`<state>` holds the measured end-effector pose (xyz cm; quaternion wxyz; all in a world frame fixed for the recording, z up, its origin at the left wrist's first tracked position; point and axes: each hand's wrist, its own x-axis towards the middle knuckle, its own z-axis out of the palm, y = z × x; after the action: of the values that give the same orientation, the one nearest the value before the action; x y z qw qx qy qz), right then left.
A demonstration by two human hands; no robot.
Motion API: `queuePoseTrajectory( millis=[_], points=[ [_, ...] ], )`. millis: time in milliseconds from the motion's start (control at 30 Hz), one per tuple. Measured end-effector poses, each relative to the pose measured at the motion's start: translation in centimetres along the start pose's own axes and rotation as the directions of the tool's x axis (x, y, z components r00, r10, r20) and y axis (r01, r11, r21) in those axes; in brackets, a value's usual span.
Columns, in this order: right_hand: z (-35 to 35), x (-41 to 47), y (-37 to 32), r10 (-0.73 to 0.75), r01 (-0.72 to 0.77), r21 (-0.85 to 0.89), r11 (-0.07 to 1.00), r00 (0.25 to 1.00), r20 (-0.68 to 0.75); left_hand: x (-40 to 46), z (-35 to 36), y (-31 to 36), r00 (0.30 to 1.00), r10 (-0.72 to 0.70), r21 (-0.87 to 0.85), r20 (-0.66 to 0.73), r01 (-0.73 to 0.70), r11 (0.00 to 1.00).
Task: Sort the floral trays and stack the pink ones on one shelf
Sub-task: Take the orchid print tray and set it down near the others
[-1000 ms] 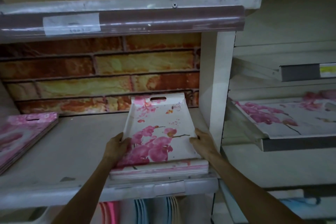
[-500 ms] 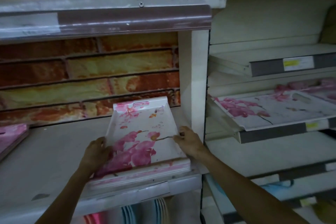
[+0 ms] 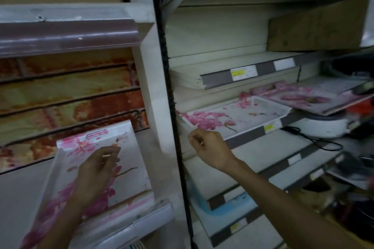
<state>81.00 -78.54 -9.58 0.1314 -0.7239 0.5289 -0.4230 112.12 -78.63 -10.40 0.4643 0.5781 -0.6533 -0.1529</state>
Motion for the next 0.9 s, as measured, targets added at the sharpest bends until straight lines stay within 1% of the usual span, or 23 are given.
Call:
queuePoseTrajectory(
  millis=[100, 133, 233, 300, 333, 367, 467, 533, 600, 700, 833, 900],
  points=[
    [-2.4, -1.0, 2.2, 0.003, -0.005, -0.053, 0.999, 0.999, -0.034, 1.2, 4.2, 2.9, 0.997, 0.010, -0.134, 0.077, 0.001, 0.991],
    [-3.1, -1.3, 3.1, 0.003, -0.006, -0.067, 0.998, 0.999, -0.045, 1.6, 5.7, 3.9, 0.995, -0.019, -0.212, 0.099, 0.040, 0.977],
    [-5.2, -2.5, 5.2, 0.034, -0.038, -0.082, 0.996, 0.998, -0.051, 2.8, 9.9, 6.6, 0.962, -0.150, -0.426, 0.228, 0.237, 0.873],
    [-6.4, -3.2, 6.4, 0.040, -0.047, -0.109, 0.993, 0.997, -0.067, 3.5, 12.9, 8.6, 0.916, -0.223, -0.506, 0.332, 0.373, 0.778],
    [-6.9, -3.4, 7.0, 0.039, -0.049, -0.122, 0.991, 0.996, -0.077, 3.8, 14.2, 9.6, 0.889, -0.254, -0.514, 0.381, 0.432, 0.741],
    [-7.5, -3.8, 7.5, 0.039, -0.050, -0.130, 0.990, 0.995, -0.088, 4.0, 15.6, 10.6, 0.859, -0.276, -0.493, 0.431, 0.480, 0.725],
    [-8.8, -4.5, 9.3, 0.046, -0.065, -0.154, 0.986, 0.992, -0.120, 4.7, 19.2, 12.7, 0.778, -0.277, -0.444, 0.563, 0.568, 0.693],
    [-9.6, -5.1, 10.7, 0.072, -0.091, -0.159, 0.983, 0.990, -0.119, 5.2, 21.1, 13.4, 0.767, -0.305, -0.440, 0.564, 0.592, 0.675],
    [-10.4, -5.6, 12.0, 0.091, -0.110, -0.167, 0.980, 0.989, -0.118, 5.5, 22.3, 13.8, 0.779, -0.361, -0.413, 0.513, 0.592, 0.692],
    [-11.7, -6.1, 14.2, 0.122, -0.140, -0.163, 0.977, 0.986, -0.114, 6.2, 23.3, 14.2, 0.779, -0.435, -0.415, 0.452, 0.615, 0.671],
    [-13.5, -5.7, 16.3, 0.206, -0.220, -0.137, 0.966, 0.972, -0.109, 7.3, 23.6, 15.5, 0.786, -0.456, -0.469, 0.417, 0.616, 0.633],
    [-14.3, -5.2, 17.3, 0.292, -0.300, -0.063, 0.952, 0.951, -0.105, 7.5, 23.5, 16.6, 0.800, -0.439, -0.521, 0.408, 0.599, 0.608]
  ],
)
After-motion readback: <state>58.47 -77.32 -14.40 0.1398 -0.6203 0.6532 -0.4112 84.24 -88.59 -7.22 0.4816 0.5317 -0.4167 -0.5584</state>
